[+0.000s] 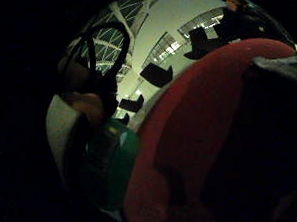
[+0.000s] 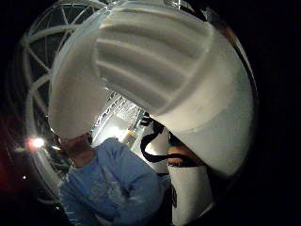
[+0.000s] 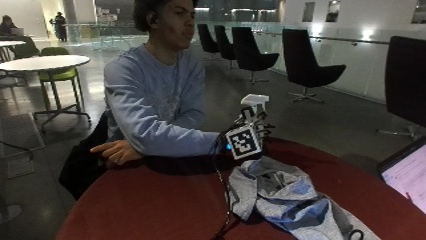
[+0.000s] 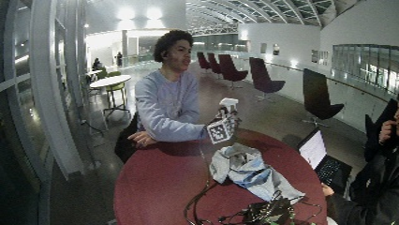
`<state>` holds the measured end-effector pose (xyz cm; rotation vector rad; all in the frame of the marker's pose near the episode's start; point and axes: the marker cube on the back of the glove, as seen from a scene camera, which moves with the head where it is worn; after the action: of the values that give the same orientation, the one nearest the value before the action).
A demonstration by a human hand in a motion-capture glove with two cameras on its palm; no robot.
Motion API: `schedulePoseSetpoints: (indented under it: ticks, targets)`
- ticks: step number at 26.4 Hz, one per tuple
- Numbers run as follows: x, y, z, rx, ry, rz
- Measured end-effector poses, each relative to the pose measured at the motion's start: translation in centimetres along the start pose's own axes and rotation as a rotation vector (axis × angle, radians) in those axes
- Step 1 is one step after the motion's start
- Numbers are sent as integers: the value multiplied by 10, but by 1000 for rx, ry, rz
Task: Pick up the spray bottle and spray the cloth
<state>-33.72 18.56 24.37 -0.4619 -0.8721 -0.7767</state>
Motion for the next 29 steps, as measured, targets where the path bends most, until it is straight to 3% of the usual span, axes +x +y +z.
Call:
schedulePoseSetpoints:
  ticks: [6,17,29]
  targets:
    - [13,-9,13,50,-58,20]
    - [22,4,17,-71,-29,83]
    - [-66,64,-83,-105,-76,129]
